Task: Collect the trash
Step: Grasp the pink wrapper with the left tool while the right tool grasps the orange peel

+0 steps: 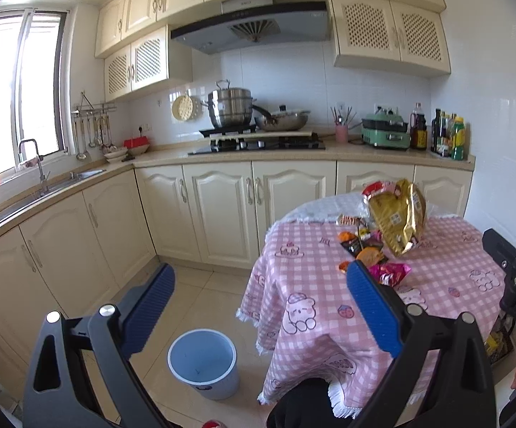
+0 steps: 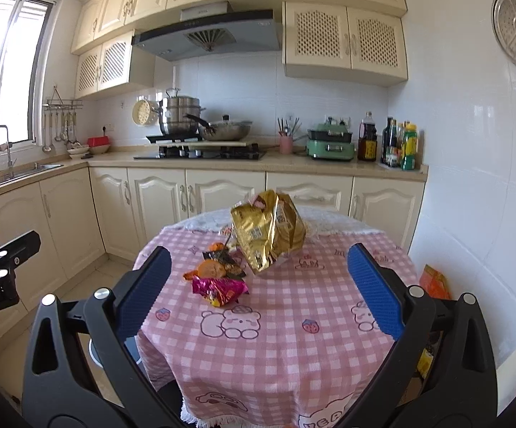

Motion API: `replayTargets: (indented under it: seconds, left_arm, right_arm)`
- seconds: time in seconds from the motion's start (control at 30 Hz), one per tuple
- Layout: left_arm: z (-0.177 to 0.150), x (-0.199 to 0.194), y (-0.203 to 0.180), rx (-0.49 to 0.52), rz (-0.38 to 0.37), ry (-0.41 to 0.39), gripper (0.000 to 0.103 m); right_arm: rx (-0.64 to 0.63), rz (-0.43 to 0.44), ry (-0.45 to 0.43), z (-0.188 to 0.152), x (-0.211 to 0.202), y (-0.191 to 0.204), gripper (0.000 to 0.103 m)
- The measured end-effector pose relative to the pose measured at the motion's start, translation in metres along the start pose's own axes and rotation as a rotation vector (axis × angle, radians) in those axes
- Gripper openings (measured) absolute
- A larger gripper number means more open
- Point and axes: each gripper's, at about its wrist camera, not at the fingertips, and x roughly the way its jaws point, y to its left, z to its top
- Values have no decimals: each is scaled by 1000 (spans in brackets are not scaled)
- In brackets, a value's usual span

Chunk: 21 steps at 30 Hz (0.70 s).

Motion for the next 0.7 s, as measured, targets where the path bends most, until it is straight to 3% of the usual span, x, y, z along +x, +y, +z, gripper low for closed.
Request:
replayTargets:
  seconds: [0.23, 0.33, 0.5, 0.7]
  left_arm:
    - [-14, 52, -11, 28, -7, 101, 95]
    - [-18, 78, -17, 35, -45, 156, 95]
    - [-17, 123, -36, 1, -204, 257, 95]
    - [-10, 163, -95, 41, -332, 279, 95]
  right_arm:
    - [30, -24, 82, -18, 41, -14, 97]
    - [39, -40, 116, -26, 59, -22, 97]
    - [77, -80, 160, -35, 86, -42, 97]
    - [129, -147, 192, -44, 107, -71, 97]
